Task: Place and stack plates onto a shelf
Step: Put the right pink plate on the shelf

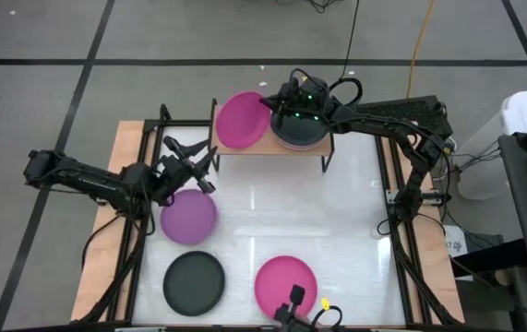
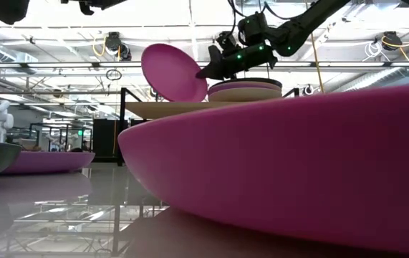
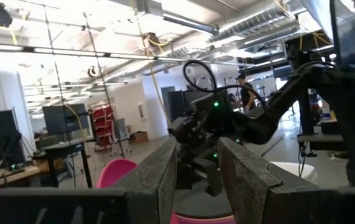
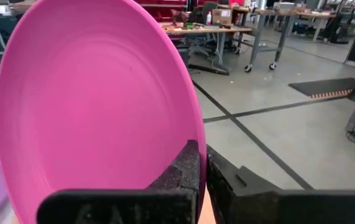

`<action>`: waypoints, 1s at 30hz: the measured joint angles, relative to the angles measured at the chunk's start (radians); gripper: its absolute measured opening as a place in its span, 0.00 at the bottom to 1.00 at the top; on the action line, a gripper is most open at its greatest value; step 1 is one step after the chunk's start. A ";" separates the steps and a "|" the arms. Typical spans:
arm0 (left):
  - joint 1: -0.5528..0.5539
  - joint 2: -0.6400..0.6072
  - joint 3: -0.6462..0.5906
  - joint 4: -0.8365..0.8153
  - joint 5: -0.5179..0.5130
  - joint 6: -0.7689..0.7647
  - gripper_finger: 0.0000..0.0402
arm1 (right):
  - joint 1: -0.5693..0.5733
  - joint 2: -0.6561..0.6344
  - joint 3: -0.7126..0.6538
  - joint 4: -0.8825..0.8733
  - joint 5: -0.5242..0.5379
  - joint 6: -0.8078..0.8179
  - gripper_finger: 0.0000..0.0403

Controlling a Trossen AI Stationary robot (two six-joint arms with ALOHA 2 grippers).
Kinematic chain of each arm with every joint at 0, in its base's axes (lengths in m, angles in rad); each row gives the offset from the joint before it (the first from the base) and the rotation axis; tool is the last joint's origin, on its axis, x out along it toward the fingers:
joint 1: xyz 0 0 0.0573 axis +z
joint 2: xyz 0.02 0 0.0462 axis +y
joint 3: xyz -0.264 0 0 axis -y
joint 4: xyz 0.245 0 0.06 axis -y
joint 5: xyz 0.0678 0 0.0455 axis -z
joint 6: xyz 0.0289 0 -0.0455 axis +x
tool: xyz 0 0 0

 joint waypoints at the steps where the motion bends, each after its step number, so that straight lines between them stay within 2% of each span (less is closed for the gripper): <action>1: 0.006 0.000 0.000 0.000 0.000 -0.010 0.31 | 0.000 0.000 0.000 0.006 0.000 -0.003 0.00; 25: 0.017 0.000 0.000 -0.036 0.001 -0.047 0.31 | 0.000 0.000 -0.001 -0.017 0.036 -0.033 0.02; 30: 0.017 0.000 0.000 -0.036 0.001 -0.049 0.31 | 0.000 0.001 -0.002 -0.026 0.038 -0.073 0.08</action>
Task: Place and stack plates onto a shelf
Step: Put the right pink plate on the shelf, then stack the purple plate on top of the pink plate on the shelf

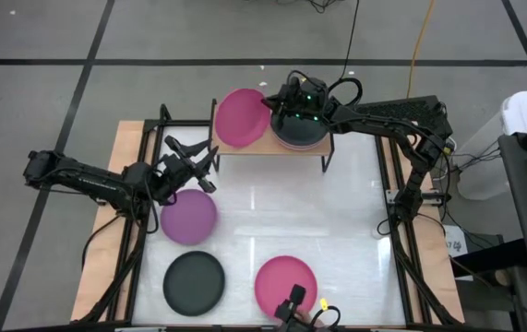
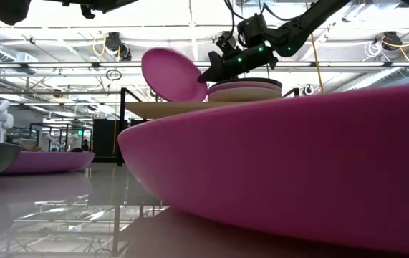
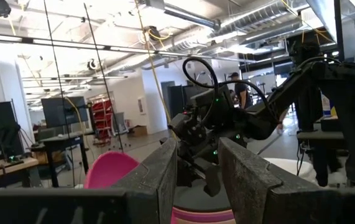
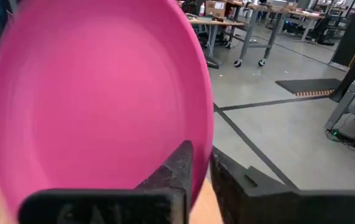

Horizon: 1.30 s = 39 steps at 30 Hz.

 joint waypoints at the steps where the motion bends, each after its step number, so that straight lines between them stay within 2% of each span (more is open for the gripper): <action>1: 0.000 0.000 0.000 0.000 0.000 0.000 0.31 | 0.000 0.000 0.000 -0.003 0.002 -0.003 0.11; 8: 0.000 0.000 0.000 0.000 0.000 -0.001 0.31 | 0.000 0.000 0.000 -0.034 0.052 -0.024 0.22; 16: 0.000 0.000 0.000 -0.014 -0.001 -0.005 0.31 | 0.001 0.000 0.000 -0.013 0.043 -0.023 0.24; 20: 0.000 0.000 0.000 -0.027 -0.002 -0.005 0.31 | 0.005 -0.035 -0.001 -0.028 0.012 -0.022 0.24; 24: 0.000 0.000 0.000 -0.090 -0.002 -0.016 0.31 | 0.021 -0.135 -0.001 -0.113 -0.119 -0.061 0.24; 26: -0.009 0.000 0.005 -0.157 -0.003 -0.019 0.31 | 0.040 -0.205 -0.001 -0.194 -0.166 -0.075 0.24; 28: -0.021 0.001 0.038 -0.266 -0.006 -0.033 0.31 | 0.066 -0.284 -0.001 -0.308 -0.166 -0.106 0.24; 31: -0.042 0.004 0.140 -0.514 -0.013 -0.119 0.31 | 0.114 -0.413 -0.044 -0.428 -0.164 -0.146 0.24; 35: -0.066 0.067 0.291 -0.836 -0.022 -0.307 0.31 | 0.193 -0.611 -0.221 -0.418 -0.162 -0.137 0.24; 39: -0.079 0.165 0.399 -0.995 -0.022 -0.425 0.31 | 0.270 -0.834 -0.456 -0.306 -0.146 -0.073 0.24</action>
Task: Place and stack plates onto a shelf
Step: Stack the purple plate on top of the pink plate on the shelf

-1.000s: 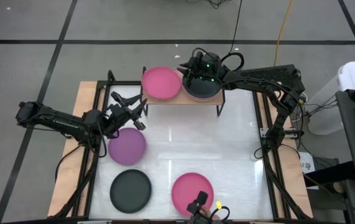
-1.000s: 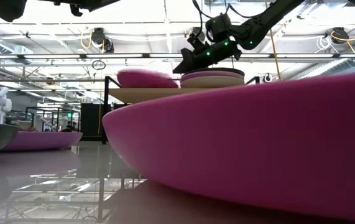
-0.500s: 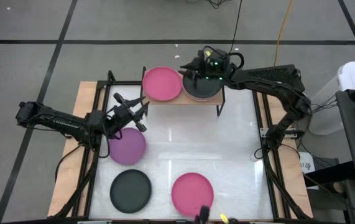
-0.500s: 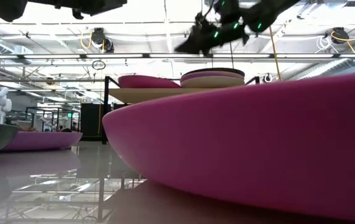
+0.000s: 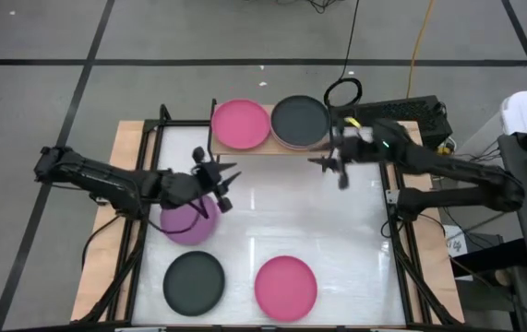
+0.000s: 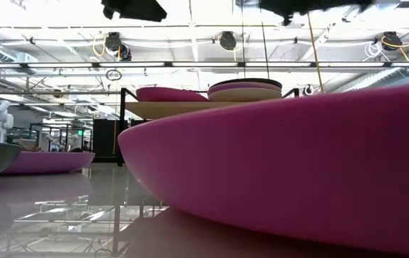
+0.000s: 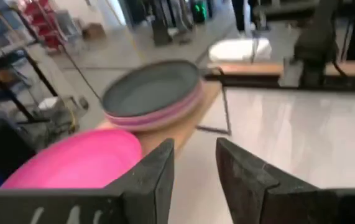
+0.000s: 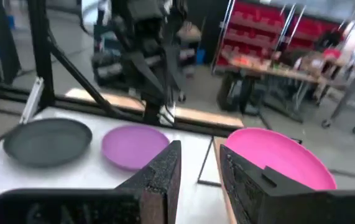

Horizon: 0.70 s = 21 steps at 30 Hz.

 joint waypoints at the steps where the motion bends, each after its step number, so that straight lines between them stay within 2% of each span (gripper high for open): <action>1: -0.001 0.027 0.026 -0.044 0.001 -0.015 0.31 | 0.019 -0.054 -0.057 0.030 0.020 0.010 0.24; 4: 0.002 0.114 0.128 -0.260 0.023 -0.108 0.31 | 0.062 -0.198 -0.207 0.076 0.095 0.001 0.24; 7: 0.011 0.207 0.257 -0.527 0.136 -0.276 0.31 | 0.076 -0.310 -0.316 0.081 0.167 0.025 0.24; 10: 0.009 0.299 0.343 -0.724 0.267 -0.402 0.31 | 0.077 -0.391 -0.397 0.079 0.169 0.062 0.24; 15: -0.005 0.400 0.368 -0.782 0.439 -0.496 0.31 | 0.077 -0.469 -0.470 0.066 0.168 0.088 0.24; 21: -0.052 0.488 0.357 -0.835 0.479 -0.590 0.31 | 0.077 -0.508 -0.482 -0.001 0.164 0.132 0.24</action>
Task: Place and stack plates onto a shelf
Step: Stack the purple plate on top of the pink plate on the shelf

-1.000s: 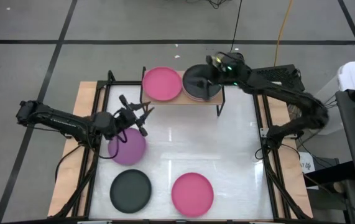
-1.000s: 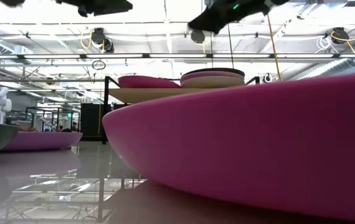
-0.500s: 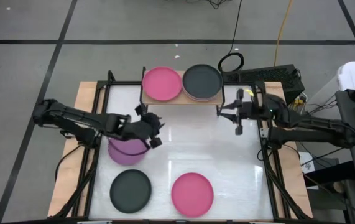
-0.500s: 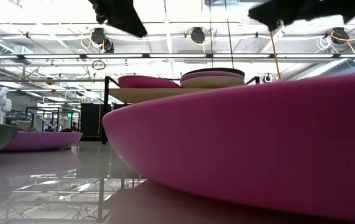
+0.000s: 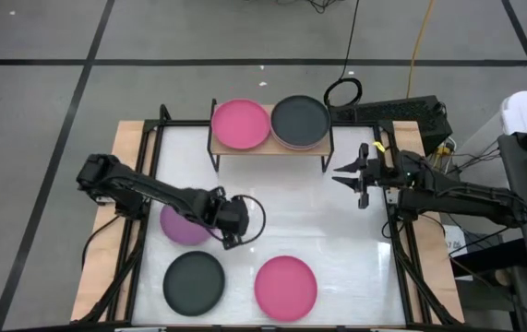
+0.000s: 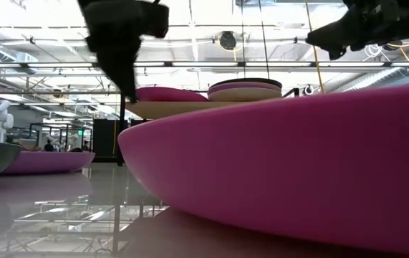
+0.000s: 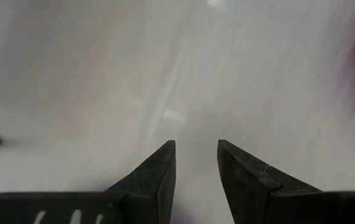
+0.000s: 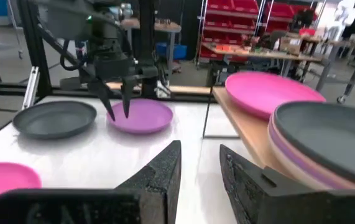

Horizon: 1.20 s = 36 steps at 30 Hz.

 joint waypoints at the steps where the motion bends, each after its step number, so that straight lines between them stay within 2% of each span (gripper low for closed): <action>1: -0.009 0.012 0.000 -0.024 0.003 -0.011 0.31 | 0.000 -0.002 0.000 -0.014 0.000 0.003 0.24; 5: -0.041 0.040 0.000 -0.087 0.005 -0.073 0.31 | 0.000 -0.006 0.000 -0.033 0.000 0.007 0.24; 13: -0.064 0.042 0.000 -0.042 0.006 -0.109 0.31 | 0.000 -0.006 0.000 -0.035 -0.001 0.008 0.24; 17: -0.064 0.042 -0.013 -0.041 0.050 -0.166 0.31 | 0.000 -0.006 0.000 -0.049 -0.001 0.008 0.24; 22: -0.064 0.042 -0.079 -0.103 0.084 -0.266 0.31 | 0.000 -0.006 0.000 -0.074 -0.001 0.030 0.24; 30: -0.063 0.042 -0.241 -0.092 0.122 -0.384 0.31 | 0.000 -0.006 -0.030 -0.049 -0.001 0.034 0.24; 36: -0.062 0.042 -0.314 -0.007 0.136 -0.408 0.31 | 0.000 -0.007 -0.032 -0.049 -0.001 0.034 0.24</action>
